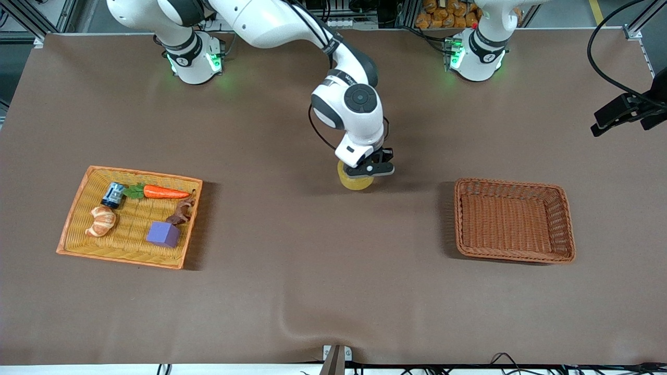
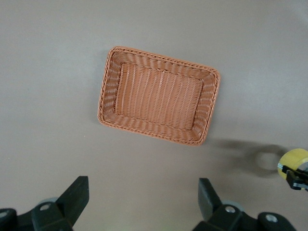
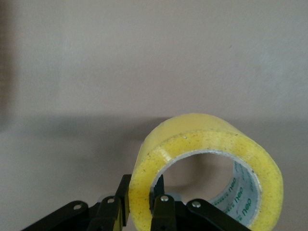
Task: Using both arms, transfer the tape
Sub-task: 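Set the tape on the table and withdraw the right gripper, then reach the left gripper to the tape roll and grasp it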
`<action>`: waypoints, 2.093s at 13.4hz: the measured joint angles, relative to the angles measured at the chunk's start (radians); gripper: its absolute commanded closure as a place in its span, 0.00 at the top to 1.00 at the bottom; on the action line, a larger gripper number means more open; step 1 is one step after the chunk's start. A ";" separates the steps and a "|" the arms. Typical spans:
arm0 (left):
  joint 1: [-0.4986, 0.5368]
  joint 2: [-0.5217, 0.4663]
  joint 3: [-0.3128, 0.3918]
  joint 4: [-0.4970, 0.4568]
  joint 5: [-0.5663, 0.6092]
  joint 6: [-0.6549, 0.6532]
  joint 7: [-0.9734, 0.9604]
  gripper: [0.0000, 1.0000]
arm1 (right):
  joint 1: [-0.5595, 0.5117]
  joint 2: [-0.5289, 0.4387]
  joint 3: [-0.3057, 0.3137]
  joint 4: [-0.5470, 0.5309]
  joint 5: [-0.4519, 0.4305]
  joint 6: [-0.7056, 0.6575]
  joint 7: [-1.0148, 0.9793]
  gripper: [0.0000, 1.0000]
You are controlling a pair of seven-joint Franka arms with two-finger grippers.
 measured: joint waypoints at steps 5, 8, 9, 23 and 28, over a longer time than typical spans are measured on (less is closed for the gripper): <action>-0.003 0.001 -0.001 0.000 0.000 0.016 0.000 1.00 | -0.020 -0.016 -0.016 0.042 0.000 -0.070 -0.001 1.00; -0.002 0.001 -0.001 0.000 0.000 0.021 0.000 1.00 | -0.100 -0.084 -0.028 0.065 0.000 -0.202 -0.147 1.00; -0.001 0.001 -0.001 0.000 0.000 0.021 0.000 1.00 | -0.153 -0.134 -0.031 0.066 0.000 -0.271 -0.203 1.00; -0.006 0.113 -0.017 -0.047 -0.077 0.076 -0.045 1.00 | -0.711 -0.452 -0.037 -0.016 -0.010 -0.647 -0.753 1.00; -0.049 0.132 -0.177 -0.268 -0.142 0.285 -0.288 1.00 | -0.760 -0.669 -0.041 -0.208 -0.051 -0.624 -0.771 1.00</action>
